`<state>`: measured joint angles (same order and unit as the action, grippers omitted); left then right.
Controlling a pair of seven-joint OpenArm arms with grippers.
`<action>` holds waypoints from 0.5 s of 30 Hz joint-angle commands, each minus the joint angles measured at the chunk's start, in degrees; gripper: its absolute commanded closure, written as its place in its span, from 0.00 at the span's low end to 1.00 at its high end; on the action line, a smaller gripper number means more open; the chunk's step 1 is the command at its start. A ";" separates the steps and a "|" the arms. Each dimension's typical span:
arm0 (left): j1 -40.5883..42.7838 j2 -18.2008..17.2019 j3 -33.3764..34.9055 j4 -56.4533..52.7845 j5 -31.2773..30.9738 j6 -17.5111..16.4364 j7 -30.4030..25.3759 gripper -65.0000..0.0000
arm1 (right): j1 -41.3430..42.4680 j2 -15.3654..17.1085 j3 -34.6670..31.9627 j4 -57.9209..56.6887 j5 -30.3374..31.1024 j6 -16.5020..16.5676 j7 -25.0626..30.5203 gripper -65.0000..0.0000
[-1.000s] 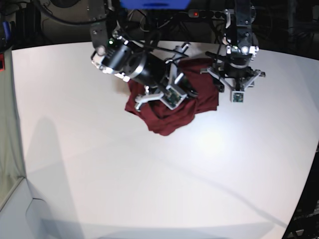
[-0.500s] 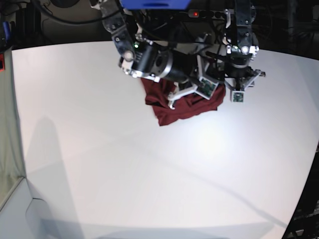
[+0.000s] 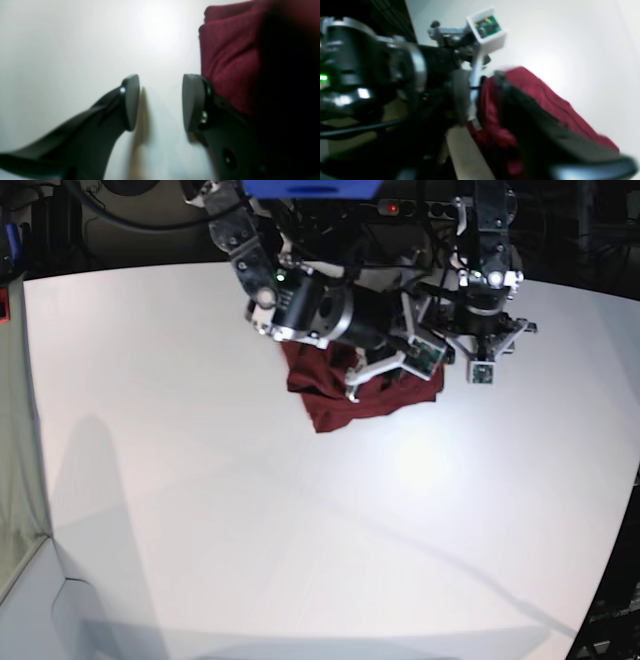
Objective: Layout the t-shirt on the table in an organized manner, then fold the t-shirt properly
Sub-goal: 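Grasp the strip end with the right gripper and fold it over toward the left gripper, then release the right gripper and lift it off the folded bundle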
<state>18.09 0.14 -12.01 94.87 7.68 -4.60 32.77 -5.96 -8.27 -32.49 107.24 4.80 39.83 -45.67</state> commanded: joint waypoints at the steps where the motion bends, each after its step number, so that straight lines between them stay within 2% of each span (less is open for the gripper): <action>1: 0.07 -0.27 -0.87 0.82 0.54 0.07 0.24 0.58 | 0.20 -0.73 -0.34 2.43 1.31 0.17 1.85 0.57; 4: 0.24 -0.27 -2.19 1.00 0.54 0.07 0.24 0.51 | -0.68 -0.73 0.27 5.15 1.31 0.17 2.20 0.49; 7: 0.24 -0.27 -4.56 2.32 0.54 0.07 0.24 0.47 | -0.42 -0.73 4.23 6.82 1.31 0.17 2.20 0.48; 10: 0.77 -0.27 -6.76 5.04 0.54 0.07 0.24 0.47 | -0.33 -0.73 10.91 6.65 1.31 0.17 2.20 0.48; 15: 1.03 -0.27 -8.52 6.98 0.45 0.07 0.24 0.47 | 1.52 -0.73 16.89 4.19 0.96 0.17 1.76 0.48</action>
<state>19.31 0.03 -20.29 100.79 7.94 -4.73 34.11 -4.91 -8.47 -15.44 110.67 5.08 39.83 -45.04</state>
